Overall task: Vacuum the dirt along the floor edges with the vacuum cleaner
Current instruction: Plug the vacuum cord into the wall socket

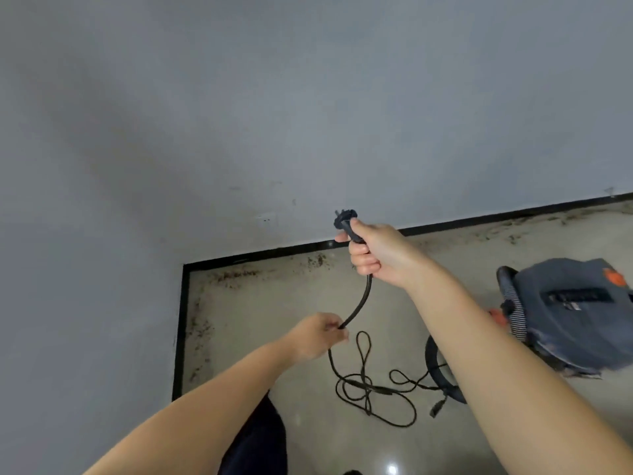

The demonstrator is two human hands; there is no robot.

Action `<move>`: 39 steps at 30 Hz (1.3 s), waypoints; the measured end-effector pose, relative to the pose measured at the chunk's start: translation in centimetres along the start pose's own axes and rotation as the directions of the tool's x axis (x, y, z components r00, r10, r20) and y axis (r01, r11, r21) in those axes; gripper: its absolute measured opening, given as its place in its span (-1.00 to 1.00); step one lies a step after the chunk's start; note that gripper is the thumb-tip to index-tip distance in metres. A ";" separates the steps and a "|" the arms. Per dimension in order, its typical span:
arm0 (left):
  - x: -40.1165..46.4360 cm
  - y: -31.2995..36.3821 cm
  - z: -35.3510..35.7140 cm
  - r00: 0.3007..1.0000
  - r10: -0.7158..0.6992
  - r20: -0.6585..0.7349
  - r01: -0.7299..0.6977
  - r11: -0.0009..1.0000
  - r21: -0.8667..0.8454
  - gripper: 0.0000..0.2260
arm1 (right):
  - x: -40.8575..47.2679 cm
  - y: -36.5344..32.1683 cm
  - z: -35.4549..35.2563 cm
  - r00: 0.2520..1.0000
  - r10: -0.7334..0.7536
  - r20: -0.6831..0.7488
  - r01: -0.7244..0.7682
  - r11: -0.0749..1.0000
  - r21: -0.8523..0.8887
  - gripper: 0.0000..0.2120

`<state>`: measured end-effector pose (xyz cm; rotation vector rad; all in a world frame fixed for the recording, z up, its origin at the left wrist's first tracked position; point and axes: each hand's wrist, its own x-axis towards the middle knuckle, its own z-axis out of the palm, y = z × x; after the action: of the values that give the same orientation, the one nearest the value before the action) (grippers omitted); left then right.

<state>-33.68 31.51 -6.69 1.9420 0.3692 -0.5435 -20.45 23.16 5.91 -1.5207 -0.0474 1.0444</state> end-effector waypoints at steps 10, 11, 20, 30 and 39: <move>9.0 -7.2 -13.5 0.986 -0.147 -0.080 0.156 0.979 0.131 -0.78 | 17.1 -2.1 8.6 0.988 0.066 -0.137 -0.045 0.987 0.156 -0.65; 10.0 -7.9 -15.0 0.986 -0.152 -0.070 0.160 0.978 0.130 -0.76 | 18.8 -2.5 9.2 0.986 0.079 -0.149 -0.054 0.984 0.167 -0.65; 19.2 -15.6 -19.3 0.982 -0.142 0.125 0.147 0.989 -0.029 -0.60 | 33.5 -1.0 11.0 0.971 0.080 -0.224 -0.024 0.970 0.240 -0.69; 38.4 -35.1 -14.9 0.992 -0.108 0.063 0.109 0.994 -0.013 -0.68 | 55.6 16.6 7.5 0.990 0.007 -0.144 0.000 0.999 0.051 -0.77; 51.7 -48.6 -10.2 0.958 -0.064 0.280 0.099 0.989 -0.114 -0.69 | 69.3 31.0 5.1 0.995 -0.097 -0.016 0.095 0.991 -0.093 -0.75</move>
<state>-11.21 61.62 -67.75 1.7060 0.2987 -0.8145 1.37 58.38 -57.88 -1.5964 -0.1542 0.9609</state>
